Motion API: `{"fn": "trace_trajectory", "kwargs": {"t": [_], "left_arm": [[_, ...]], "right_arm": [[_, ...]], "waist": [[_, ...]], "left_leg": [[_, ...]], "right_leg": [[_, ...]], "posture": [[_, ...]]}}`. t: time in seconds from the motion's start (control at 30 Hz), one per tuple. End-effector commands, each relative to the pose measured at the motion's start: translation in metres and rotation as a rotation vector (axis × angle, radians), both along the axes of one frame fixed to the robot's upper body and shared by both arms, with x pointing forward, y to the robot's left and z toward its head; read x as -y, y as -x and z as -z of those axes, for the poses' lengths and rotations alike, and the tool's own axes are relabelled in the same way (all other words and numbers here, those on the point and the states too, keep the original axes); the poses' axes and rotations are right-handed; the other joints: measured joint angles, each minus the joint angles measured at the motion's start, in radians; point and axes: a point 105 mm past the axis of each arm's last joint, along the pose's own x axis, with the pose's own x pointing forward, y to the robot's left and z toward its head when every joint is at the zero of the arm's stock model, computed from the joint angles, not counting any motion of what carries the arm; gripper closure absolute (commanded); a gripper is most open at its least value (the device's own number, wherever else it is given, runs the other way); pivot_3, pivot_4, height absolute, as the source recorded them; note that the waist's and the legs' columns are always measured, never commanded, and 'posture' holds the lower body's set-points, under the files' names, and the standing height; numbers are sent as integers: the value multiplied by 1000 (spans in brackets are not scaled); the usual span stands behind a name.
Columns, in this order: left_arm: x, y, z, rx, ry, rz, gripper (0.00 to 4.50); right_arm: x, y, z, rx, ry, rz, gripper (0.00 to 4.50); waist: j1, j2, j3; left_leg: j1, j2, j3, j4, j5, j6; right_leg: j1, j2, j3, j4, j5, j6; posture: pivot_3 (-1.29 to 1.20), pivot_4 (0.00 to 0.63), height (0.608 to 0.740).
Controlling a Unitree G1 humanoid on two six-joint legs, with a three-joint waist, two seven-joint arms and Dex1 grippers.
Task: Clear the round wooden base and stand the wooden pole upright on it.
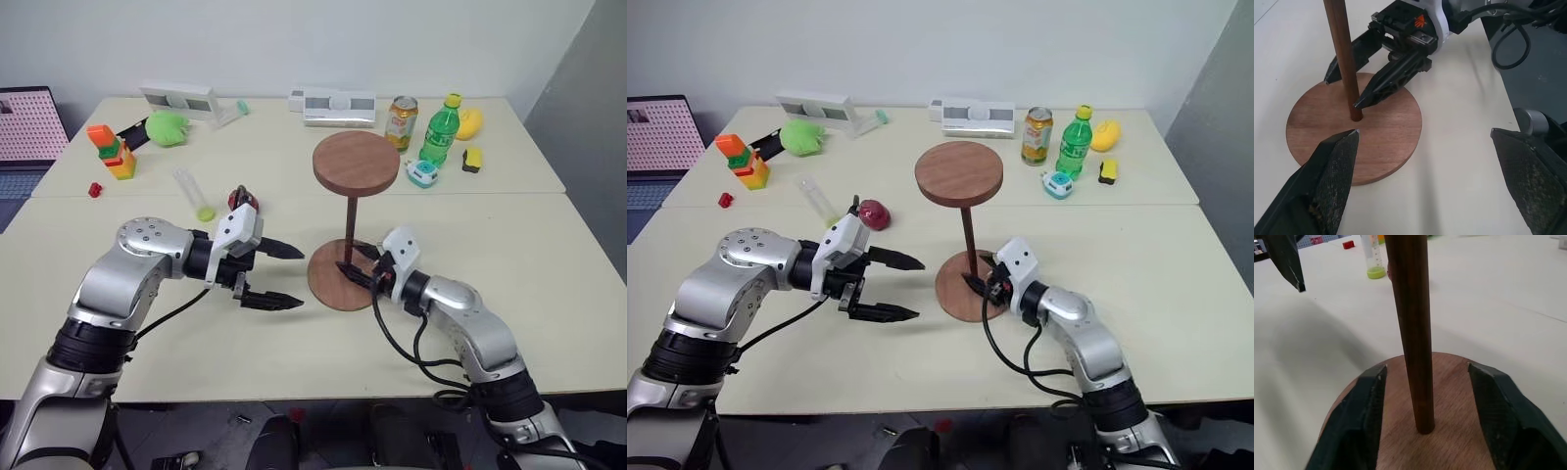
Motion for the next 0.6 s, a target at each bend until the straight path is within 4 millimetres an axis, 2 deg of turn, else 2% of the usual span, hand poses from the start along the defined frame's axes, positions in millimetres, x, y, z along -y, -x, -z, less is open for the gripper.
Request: {"fn": "trace_trajectory", "kwargs": {"t": [0.03, 0.13, 0.17, 0.27, 0.43, 0.6], "left_arm": [[2, 3, -10, 38, 17, 19, 0], [1, 2, -12, 34, 23, 10, 0], [0, 2, -14, 26, 27, 6, 0], [-2, 3, -19, 10, 43, -9, 0], [-13, 10, -26, -5, 49, -10, 0], [-23, 13, -30, -1, 40, -27, 0]], "right_arm": [[7, 6, -25, 61, -32, -19, 892], [21, 13, -31, 65, -8, -29, 90], [29, 17, -35, 66, 3, -31, 28], [52, 27, -45, 56, 39, -47, 28], [87, 57, -68, 24, 137, -163, 28], [101, 76, -82, -6, 204, -258, 28]], "waist": [[0, 0, 0], [2, 0, 0], [3, 0, 0], [9, 0, 1], [16, 1, 1], [16, 1, 2]], "left_leg": [[0, 0, 0, 0, 0, 0], [-1, 0, 0, 0, 0, 0], [-1, 0, 0, 0, 0, 0], [-2, -1, -1, 0, 0, 0], [-2, -1, -1, 0, 0, 0], [-1, 0, 0, 0, 0, 0]], "right_leg": [[0, 0, 0, 0, 0, 0], [0, 0, 0, 0, 0, 0], [0, 0, 0, -1, 0, 0], [0, -1, -1, -2, 0, 0], [0, -1, -1, -2, 0, 0], [1, 0, -1, -2, 0, 0]], "posture": [[0, 150, 740], [0, 150, 740], [0, 150, 740], [0, 150, 740], [0, 150, 740], [0, 150, 740]]}}
